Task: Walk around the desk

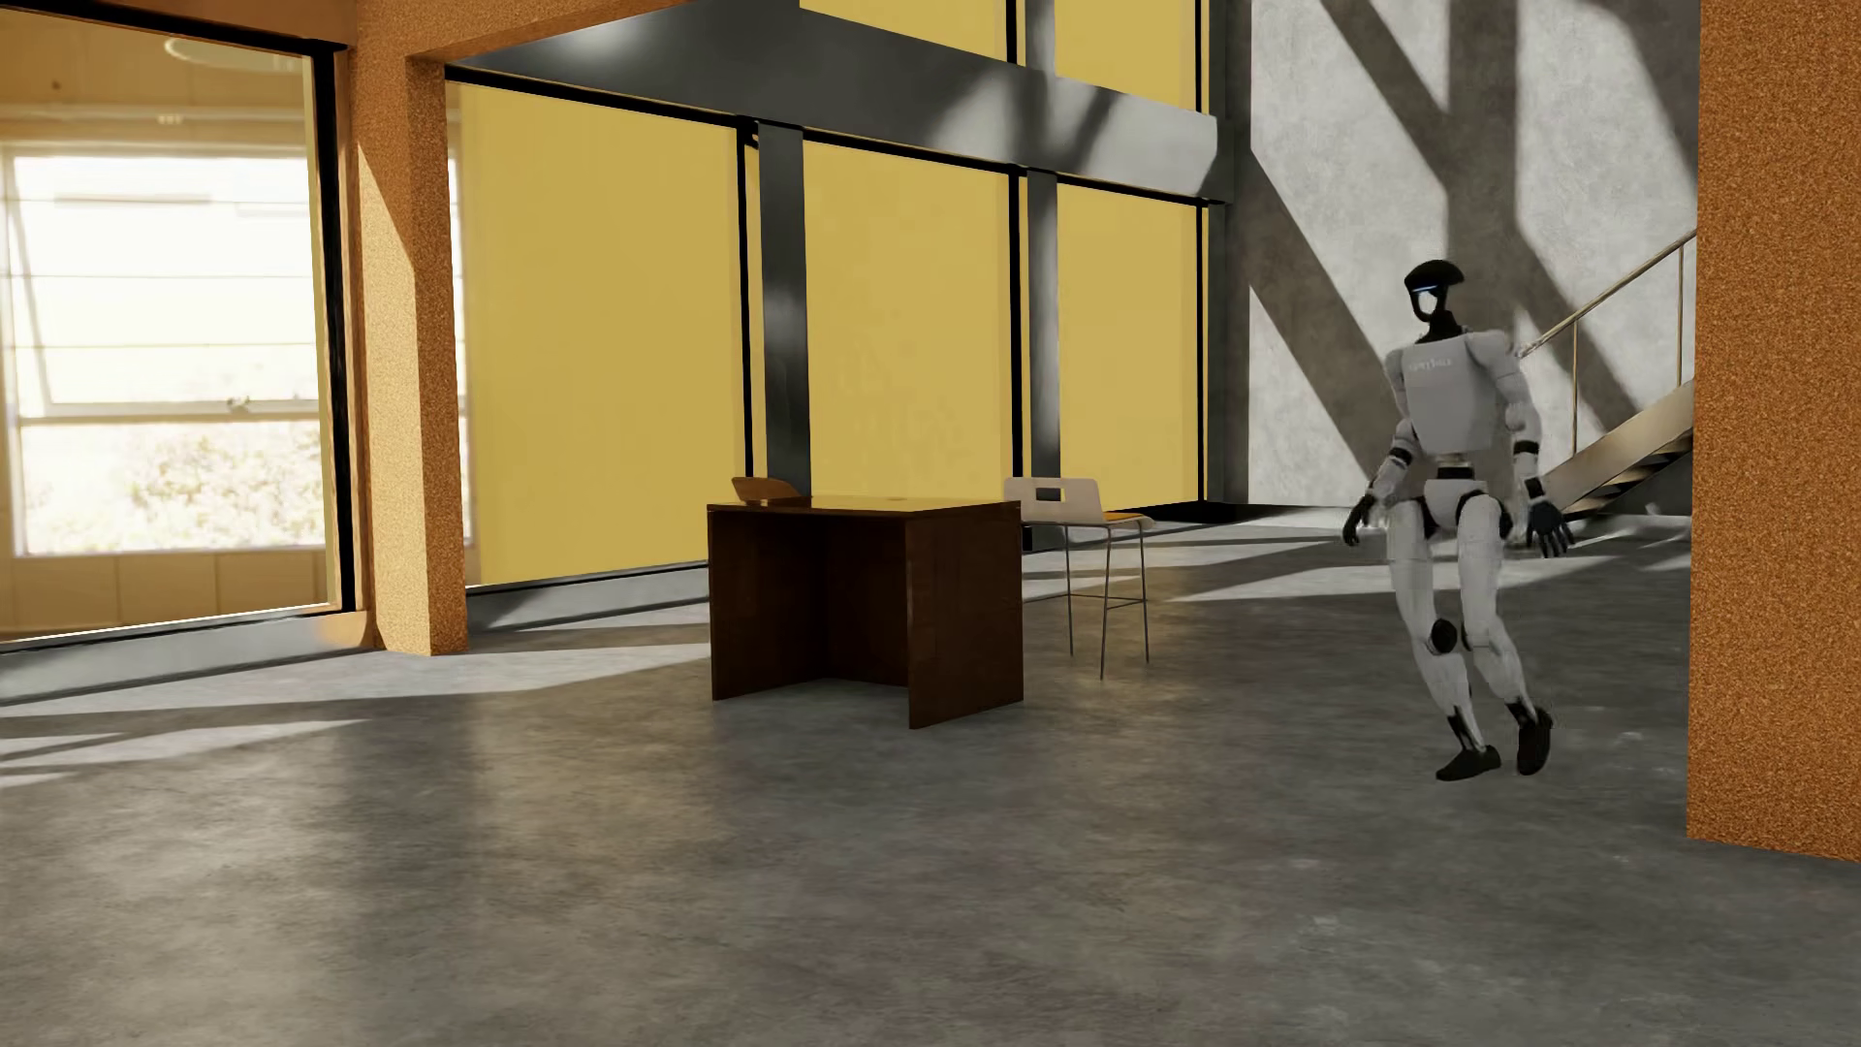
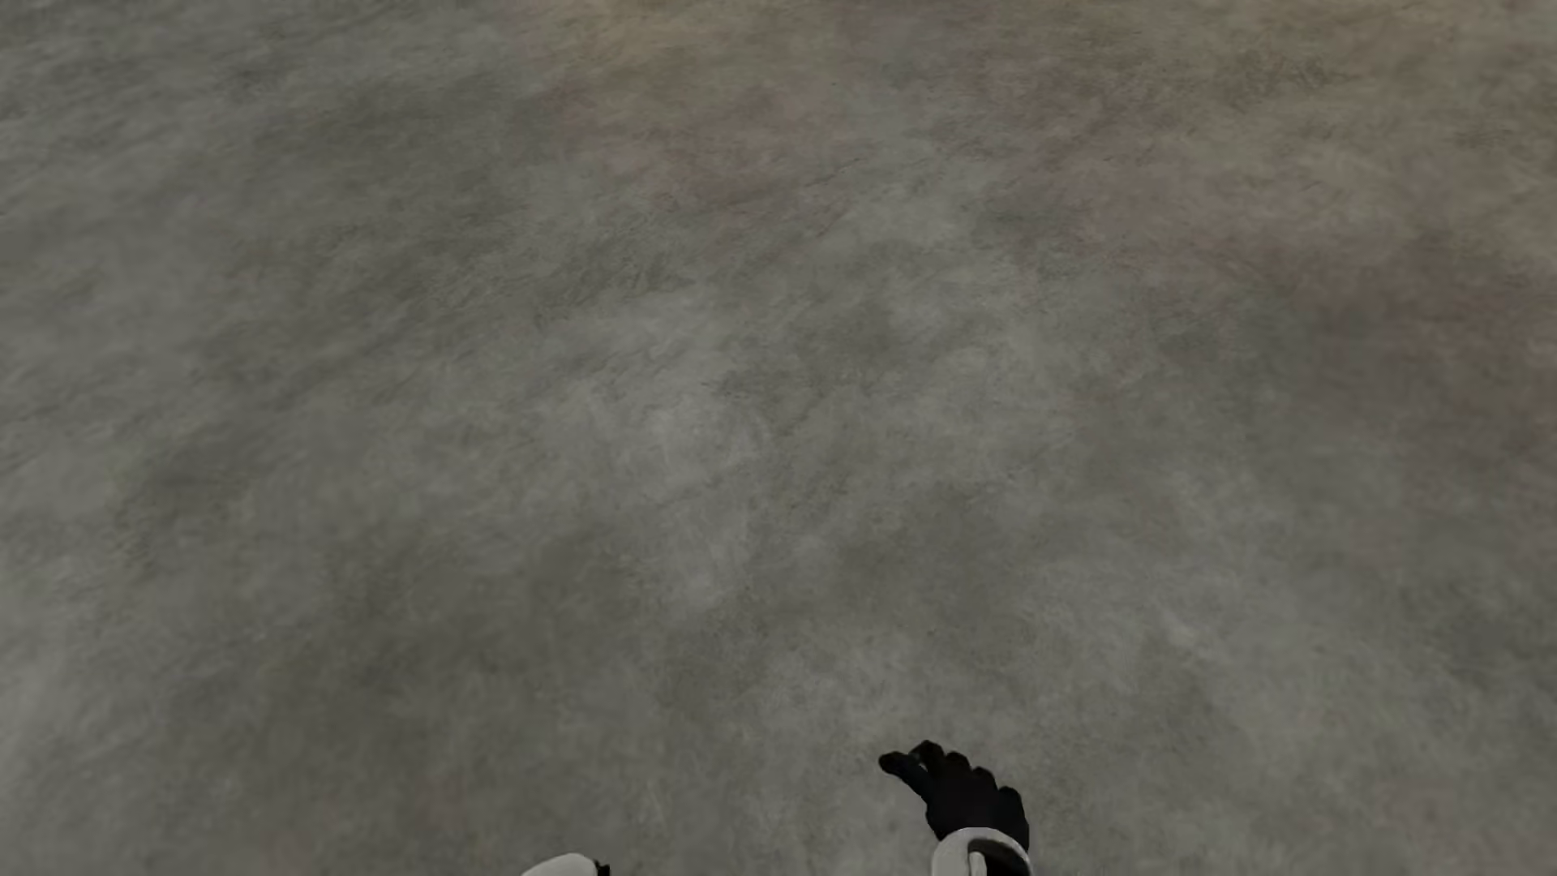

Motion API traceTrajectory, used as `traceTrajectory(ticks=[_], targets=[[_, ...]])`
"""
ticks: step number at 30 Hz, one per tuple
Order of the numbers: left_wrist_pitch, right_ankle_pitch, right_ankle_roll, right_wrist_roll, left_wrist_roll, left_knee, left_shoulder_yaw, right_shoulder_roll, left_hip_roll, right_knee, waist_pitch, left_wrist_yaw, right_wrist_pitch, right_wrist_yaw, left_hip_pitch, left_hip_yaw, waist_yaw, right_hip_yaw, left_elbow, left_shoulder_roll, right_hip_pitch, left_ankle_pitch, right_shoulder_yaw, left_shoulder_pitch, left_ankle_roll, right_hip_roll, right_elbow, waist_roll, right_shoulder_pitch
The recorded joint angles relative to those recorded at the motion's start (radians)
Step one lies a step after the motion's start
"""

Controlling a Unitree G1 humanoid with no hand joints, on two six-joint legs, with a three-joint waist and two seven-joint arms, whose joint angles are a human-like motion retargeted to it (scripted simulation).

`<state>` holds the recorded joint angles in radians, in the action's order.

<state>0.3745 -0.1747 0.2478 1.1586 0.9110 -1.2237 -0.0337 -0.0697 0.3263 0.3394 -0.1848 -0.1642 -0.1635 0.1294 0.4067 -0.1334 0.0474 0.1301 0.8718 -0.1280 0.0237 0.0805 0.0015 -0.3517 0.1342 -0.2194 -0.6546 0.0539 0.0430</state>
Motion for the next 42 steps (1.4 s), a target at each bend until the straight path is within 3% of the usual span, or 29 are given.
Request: traceTrajectory(ticks=[2,3,4,5,6,7,9,10,11,12,13,14,17,18,20,21,23,24,25,27,29,31,33,35,37,38,40,41,42], targets=[[-0.074,-0.054,0.0,0.056,0.051,0.358,-0.008,0.1,0.003,-0.013,0.003,-0.039,0.199,-0.002,0.062,-0.046,-0.046,-0.166,0.002,0.045,-0.084,-0.011,0.216,-0.131,-0.016,-0.037,0.187,0.012,-0.114],[-0.107,-0.081,-0.001,0.077,0.061,0.606,0.001,0.142,-0.038,-0.023,0.003,-0.034,0.242,0.027,0.066,-0.053,-0.064,-0.227,-0.017,0.07,-0.127,-0.035,0.283,-0.184,-0.062,-0.042,0.305,0.019,-0.151],[-0.13,-0.104,-0.001,0.049,0.048,0.866,0.031,0.171,-0.115,-0.042,0.003,-0.022,0.252,0.048,0.059,-0.006,-0.077,-0.268,-0.036,0.094,-0.176,-0.049,0.318,-0.223,-0.113,-0.034,0.413,0.022,-0.165],[-0.141,-0.129,-0.002,-0.017,0.04,1.048,0.052,0.194,-0.186,-0.044,0.001,-0.024,0.257,0.065,0.056,0.032,-0.083,-0.28,-0.048,0.108,-0.221,-0.032,0.334,-0.244,-0.217,-0.02,0.509,0.023,-0.161],[-0.142,-0.144,-0.006,-0.089,0.045,1.097,0.064,0.214,-0.245,-0.012,-0.004,-0.026,0.25,0.087,0.061,0.069,-0.088,-0.273,-0.058,0.107,-0.256,-0.023,0.335,-0.247,-0.266,-0.006,0.58,0.022,-0.142],[-0.126,-0.13,-0.013,-0.144,0.066,1.046,0.07,0.23,-0.287,0.051,-0.007,-0.019,0.234,0.117,0.063,0.097,-0.093,-0.254,-0.064,0.097,-0.287,-0.043,0.324,-0.231,-0.255,0.003,0.618,0.021,-0.117],[-0.1,0.03,-0.067,-0.166,0.063,0.871,0.133,0.254,-0.31,0.246,-0.01,0.047,0.151,0.102,0.044,0.131,-0.103,-0.222,-0.099,0.116,-0.301,-0.211,0.309,-0.192,-0.261,0.027,0.566,0.006,-0.079],[-0.101,0.143,-0.192,-0.117,0.035,0.735,0.173,0.26,-0.292,0.456,-0.015,0.078,0.076,0.031,0.057,0.1,-0.106,-0.205,-0.113,0.133,-0.238,-0.147,0.308,-0.168,-0.203,0.039,0.494,-0.005,-0.069],[-0.106,0.268,-0.36,-0.036,0.013,0.637,0.193,0.254,-0.266,0.682,-0.02,0.091,0.001,-0.063,0.043,0.068,-0.107,-0.152,-0.119,0.135,-0.147,-0.055,0.31,-0.129,-0.192,0.078,0.407,-0.018,-0.054],[-0.11,0.317,-0.372,0.027,0.016,0.598,0.184,0.229,-0.249,0.858,-0.022,0.078,-0.071,-0.121,-0.002,0.034,-0.103,-0.094,-0.113,0.119,-0.045,0.018,0.296,-0.077,-0.191,0.156,0.315,-0.033,-0.031],[-0.105,0.259,-0.322,0.054,0.029,0.603,0.169,0.191,-0.236,0.965,-0.022,0.074,-0.117,-0.127,-0.068,0.007,-0.09,-0.05,-0.112,0.094,0.056,0.069,0.266,-0.015,-0.195,0.227,0.211,-0.048,-0.002],[-0.102,0.219,-0.29,0.028,0.039,0.637,0.155,0.146,-0.229,1.007,-0.021,0.089,-0.157,-0.112,-0.142,-0.016,-0.072,-0.007,-0.123,0.072,0.15,0.101,0.2,0.047,-0.198,0.292,0.098,-0.06,0.028],[-0.134,0.184,-0.249,-0.146,0.047,0.765,0.087,0.116,-0.232,0.836,-0.011,0.186,-0.284,-0.156,-0.34,-0.073,-0.017,0.066,-0.211,0.017,0.406,0.168,-0.034,0.209,-0.216,0.372,-0.153,-0.074,0.124],[-0.165,0.174,-0.24,-0.133,0.021,0.803,0.068,0.151,-0.236,0.69,-0.008,0.199,-0.286,-0.19,-0.394,-0.088,-0.001,0.095,-0.249,-0.009,0.462,0.194,-0.034,0.264,-0.225,0.39,-0.177,-0.075,0.167],[-0.221,0.209,-0.243,-0.053,-0.079,0.901,0.069,0.248,-0.242,0.229,-0.004,0.209,-0.178,-0.241,-0.522,-0.13,0.028,0.2,-0.359,-0.055,0.48,0.236,0.015,0.33,-0.25,0.395,-0.179,-0.08,0.261],[-0.236,0.204,-0.259,-0.028,-0.137,0.946,0.088,0.284,-0.242,-0.052,-0.004,0.219,-0.134,-0.254,-0.589,-0.155,0.04,0.207,-0.427,-0.072,0.459,0.258,0.014,0.337,-0.267,0.346,-0.174,-0.081,0.298],[-0.261,0.148,-0.265,-0.022,-0.224,0.94,0.136,0.314,-0.235,-0.222,-0.009,0.261,-0.137,-0.284,-0.692,-0.217,0.054,0.235,-0.539,-0.086,0.476,0.31,-0.048,0.316,-0.301,0.291,-0.166,-0.082,0.342],[-0.263,0.192,-0.239,-0.014,-0.251,0.892,0.17,0.314,-0.229,-0.156,-0.01,0.276,-0.156,-0.287,-0.737,-0.248,0.054,0.276,-0.571,-0.083,0.469,0.306,-0.075,0.283,-0.315,0.278,-0.165,-0.079,0.345],[-0.247,0.205,-0.119,-0.004,-0.252,0.845,0.19,0.294,-0.212,-0.073,-0.013,0.269,-0.182,-0.282,-0.77,-0.26,0.057,0.277,-0.584,-0.079,0.472,0.251,-0.097,0.247,-0.316,0.258,-0.161,-0.071,0.341],[-0.182,0.302,-0.003,-0.007,-0.18,0.567,0.167,0.221,-0.135,0.035,-0.018,0.2,-0.198,-0.219,-0.728,-0.256,0.061,0.304,-0.525,-0.066,0.432,0.04,-0.145,0.198,-0.259,0.244,-0.128,-0.044,0.341],[-0.12,0.191,-0.001,-0.028,-0.05,0.142,0.103,0.132,-0.022,0.124,-0.028,0.099,-0.204,-0.122,-0.547,-0.185,0.042,0.273,-0.392,-0.053,0.378,-0.136,-0.159,0.161,-0.172,0.177,-0.12,-0.008,0.293],[-0.1,0.122,-0.008,0.005,0.054,-0.125,0.046,0.076,-0.053,0.087,-0.035,0.014,-0.202,-0.043,-0.299,-0.028,0.016,0.207,-0.26,-0.018,0.261,-0.041,-0.104,0.123,-0.133,0.094,-0.138,0.012,0.182],[-0.116,0.077,-0.022,-0.008,0.074,-0.173,0.045,0.017,-0.054,0.023,-0.03,-0.022,-0.133,-0.017,-0.089,0.043,-0.009,0.116,-0.215,0.037,0.139,-0.036,-0.043,0.043,-0.137,0.033,-0.12,0.012,0.059],[-0.16,0.022,-0.033,-0.075,0.048,-0.02,0.062,-0.004,-0.029,-0.01,-0.023,-0.033,0.038,-0.04,0.059,0.057,-0.045,0.017,-0.228,0.076,0.035,-0.023,0.086,-0.034,-0.107,-0.006,0.021,0.013,-0.015],[-0.195,-0.05,-0.046,-0.231,0.018,0.348,0.071,0.019,-0.013,-0.021,-0.019,-0.015,0.228,-0.048,0.108,-0.015,-0.076,-0.07,-0.241,0.106,-0.061,-0.037,0.236,-0.092,-0.083,-0.026,0.285,0.022,-0.04],[-0.201,-0.082,-0.051,-0.356,0.018,0.611,0.067,0.032,-0.05,-0.035,-0.018,-0.003,0.306,-0.048,0.098,-0.041,-0.086,-0.102,-0.239,0.113,-0.11,-0.044,0.304,-0.11,-0.126,-0.027,0.444,0.027,-0.043],[-0.2,-0.137,-0.061,-0.707,0.037,1.05,0.043,0.055,-0.18,-0.06,-0.015,-0.013,0.389,-0.051,0.062,-0.035,-0.089,-0.128,-0.224,0.113,-0.213,-0.028,0.447,-0.131,-0.233,-0.01,0.747,0.029,-0.062],[-0.197,-0.15,-0.073,-0.851,0.061,1.075,0.027,0.071,-0.219,-0.028,-0.015,-0.022,0.399,-0.044,0.06,-0.063,-0.087,-0.118,-0.214,0.104,-0.248,-0.013,0.505,-0.13,-0.246,0.001,0.88,0.027,-0.091],[-0.188,-0.127,-0.084,-0.959,0.073,1.003,0.029,0.084,-0.254,0.027,-0.017,-0.027,0.394,-0.049,0.062,-0.036,-0.087,-0.106,-0.206,0.103,-0.281,-0.064,0.549,-0.125,-0.182,0.014,0.992,0.022,-0.128]])
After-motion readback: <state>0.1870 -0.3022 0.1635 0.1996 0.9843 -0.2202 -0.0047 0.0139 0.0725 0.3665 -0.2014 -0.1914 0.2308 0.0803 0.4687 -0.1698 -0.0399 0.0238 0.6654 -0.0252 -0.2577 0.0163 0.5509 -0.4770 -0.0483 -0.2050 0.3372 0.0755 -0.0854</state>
